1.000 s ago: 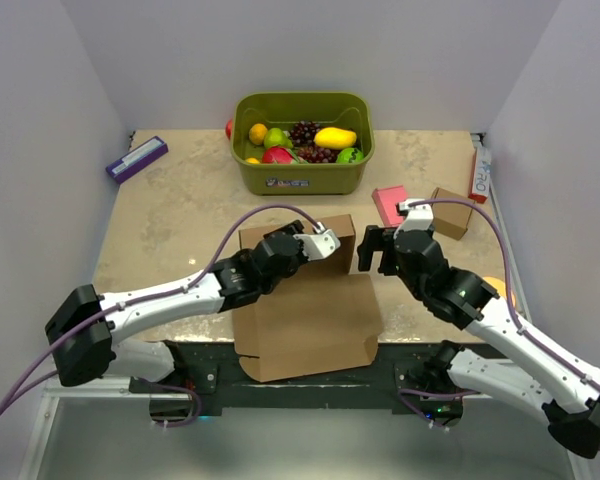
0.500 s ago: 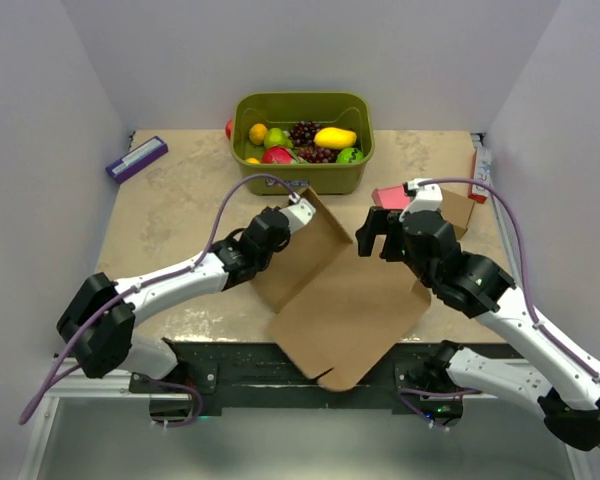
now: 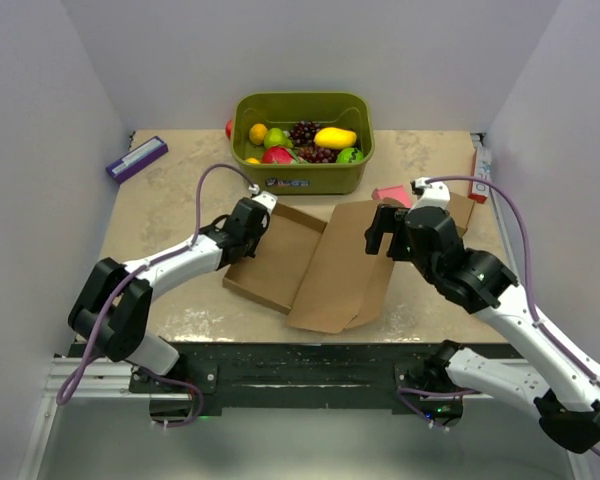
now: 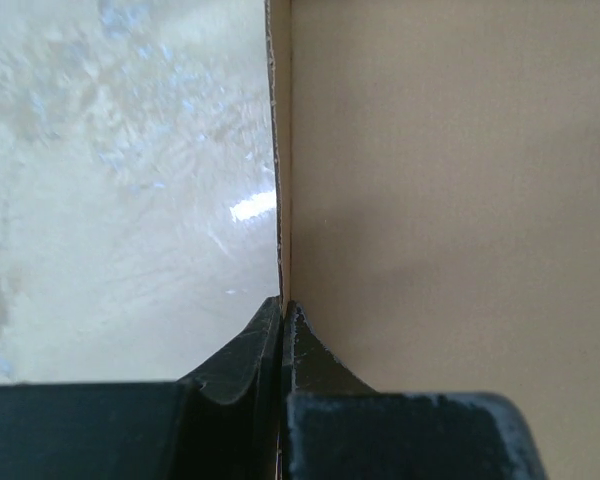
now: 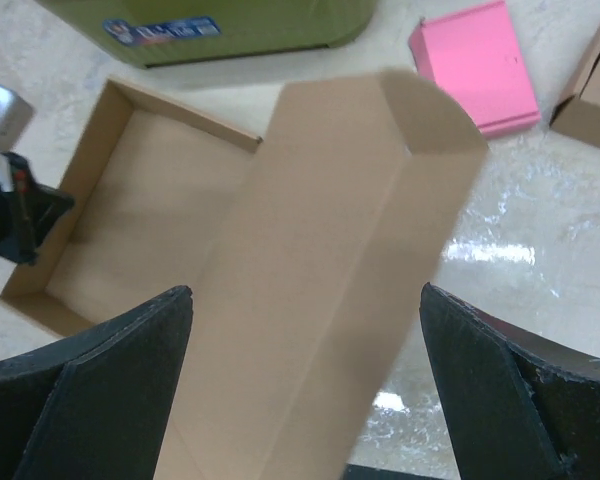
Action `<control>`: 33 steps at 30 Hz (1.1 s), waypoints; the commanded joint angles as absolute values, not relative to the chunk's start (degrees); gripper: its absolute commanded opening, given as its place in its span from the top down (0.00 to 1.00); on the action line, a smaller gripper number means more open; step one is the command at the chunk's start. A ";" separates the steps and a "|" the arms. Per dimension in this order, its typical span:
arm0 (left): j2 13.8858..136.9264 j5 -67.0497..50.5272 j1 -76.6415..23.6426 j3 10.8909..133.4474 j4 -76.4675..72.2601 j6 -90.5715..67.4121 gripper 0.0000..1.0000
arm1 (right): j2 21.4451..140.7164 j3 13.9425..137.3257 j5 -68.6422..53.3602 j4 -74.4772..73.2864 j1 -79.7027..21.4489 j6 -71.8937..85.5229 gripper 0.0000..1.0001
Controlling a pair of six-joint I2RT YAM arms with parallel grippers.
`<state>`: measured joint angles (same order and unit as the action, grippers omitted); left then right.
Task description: Fold the paper box
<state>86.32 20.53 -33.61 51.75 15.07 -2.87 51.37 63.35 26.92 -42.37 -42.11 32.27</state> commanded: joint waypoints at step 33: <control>55.91 1.19 -31.29 53.51 3.88 1.30 0.10 | 71.61 75.83 0.89 -33.21 -34.10 1.68 1.00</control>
<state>62.11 11.60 -31.51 48.58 14.24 -4.97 65.47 67.51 7.49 -34.15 -34.22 13.98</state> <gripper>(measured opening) 0.879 0.015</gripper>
